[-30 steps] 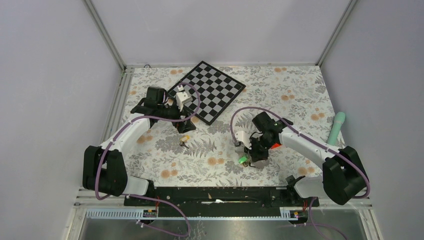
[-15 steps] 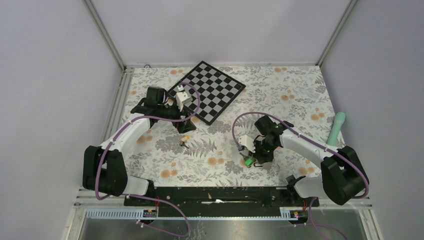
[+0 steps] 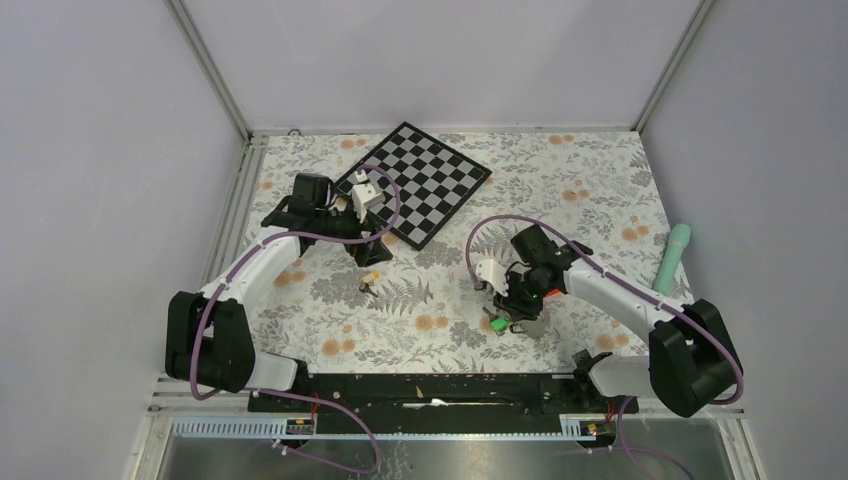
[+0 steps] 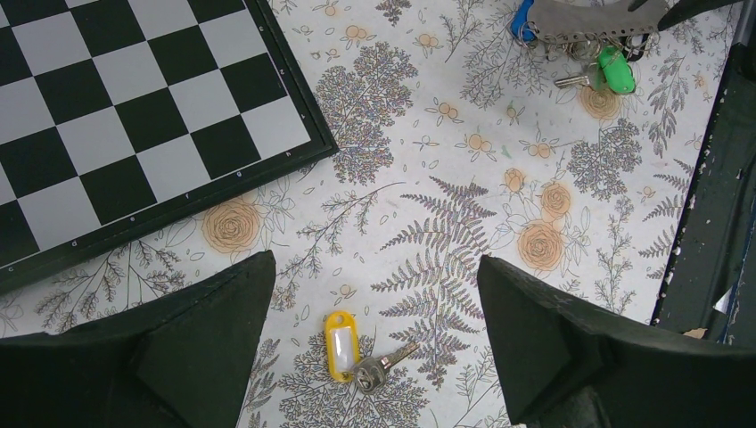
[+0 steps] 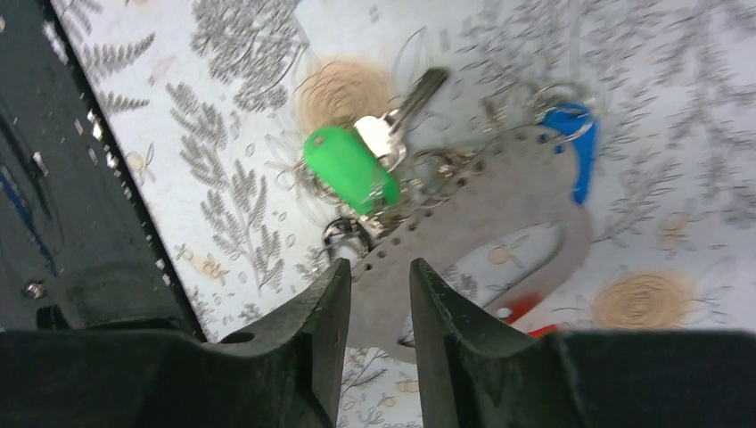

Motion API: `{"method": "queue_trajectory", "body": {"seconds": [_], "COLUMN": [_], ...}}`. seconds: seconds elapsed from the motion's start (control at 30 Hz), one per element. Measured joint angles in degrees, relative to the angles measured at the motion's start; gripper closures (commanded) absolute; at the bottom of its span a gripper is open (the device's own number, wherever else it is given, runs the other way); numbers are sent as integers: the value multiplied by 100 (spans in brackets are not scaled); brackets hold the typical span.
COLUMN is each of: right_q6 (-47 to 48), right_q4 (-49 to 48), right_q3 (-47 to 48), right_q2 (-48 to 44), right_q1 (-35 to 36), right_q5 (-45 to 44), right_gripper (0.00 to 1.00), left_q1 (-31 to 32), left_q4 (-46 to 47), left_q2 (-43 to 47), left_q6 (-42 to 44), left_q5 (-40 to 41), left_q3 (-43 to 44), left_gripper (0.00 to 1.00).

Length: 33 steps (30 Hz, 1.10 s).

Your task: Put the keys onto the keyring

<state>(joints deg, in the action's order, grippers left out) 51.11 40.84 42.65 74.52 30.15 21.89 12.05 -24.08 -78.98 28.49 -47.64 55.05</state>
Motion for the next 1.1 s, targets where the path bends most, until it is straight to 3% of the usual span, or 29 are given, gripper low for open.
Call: {"method": "queue_trajectory", "body": {"seconds": [0.4,0.93,1.1], "right_q6": [-490,-485,-468], "right_q4": [-1032,-1139,-1137], "right_q3": [549,872,883], "right_q2": [758,1646,1676], "right_q1": [-31,-33,-33], "right_q5": [74,533,527], "right_gripper": [64,69,76], "left_q1": [-2,-2,-2], "left_q4": [-2,-2,-2], "left_q2": [50,168,168], "left_q6": [24,63,63], "left_q5": [61,190,201], "left_q3": [-4,-35,-33], "left_gripper": [6,5,5]}}
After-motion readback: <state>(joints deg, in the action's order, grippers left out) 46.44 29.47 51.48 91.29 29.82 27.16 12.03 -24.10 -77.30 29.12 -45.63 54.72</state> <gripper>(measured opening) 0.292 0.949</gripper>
